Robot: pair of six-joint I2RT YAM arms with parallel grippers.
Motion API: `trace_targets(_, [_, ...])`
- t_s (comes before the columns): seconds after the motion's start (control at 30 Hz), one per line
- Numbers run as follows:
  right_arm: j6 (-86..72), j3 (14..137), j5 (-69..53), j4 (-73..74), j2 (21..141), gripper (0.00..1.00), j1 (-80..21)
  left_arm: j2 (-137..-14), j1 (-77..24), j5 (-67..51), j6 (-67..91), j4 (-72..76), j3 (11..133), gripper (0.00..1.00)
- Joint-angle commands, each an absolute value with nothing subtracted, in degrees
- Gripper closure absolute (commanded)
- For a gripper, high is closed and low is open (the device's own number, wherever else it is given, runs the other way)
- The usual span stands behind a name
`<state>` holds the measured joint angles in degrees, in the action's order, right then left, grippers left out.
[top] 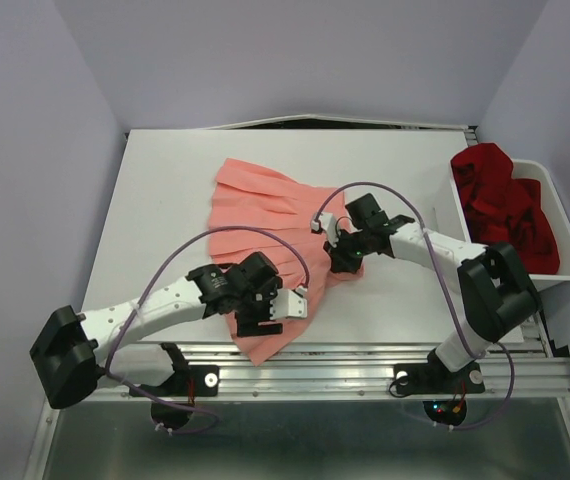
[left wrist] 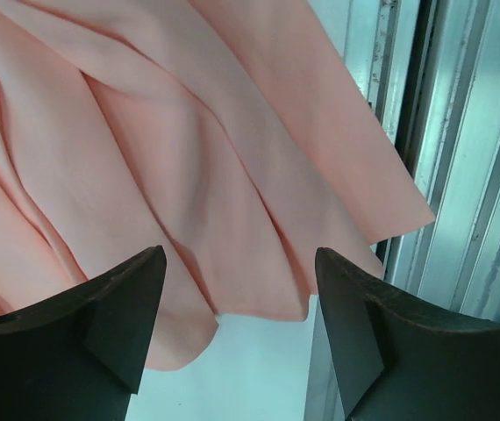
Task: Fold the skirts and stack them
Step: Fold the skirt
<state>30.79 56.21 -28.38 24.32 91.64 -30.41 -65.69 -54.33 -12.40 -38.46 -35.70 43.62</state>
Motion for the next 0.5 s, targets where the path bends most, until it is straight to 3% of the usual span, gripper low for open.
trace_targets(0.0, [28.13,58.45,-29.18,22.32,92.99,0.99,-30.06,-66.79,-58.26,-11.87,-37.44,-35.42,43.86,0.2])
trace_targets(0.23, [27.6,58.18,-29.09,22.32,93.43,0.99,-29.53,-74.43,-65.21,-6.95,-32.7,-35.6,44.74,0.23])
trace_targets(0.47, [25.58,58.79,-28.91,22.32,94.39,0.99,-28.48,-82.43,-65.39,-0.62,-29.27,-31.65,42.99,0.25])
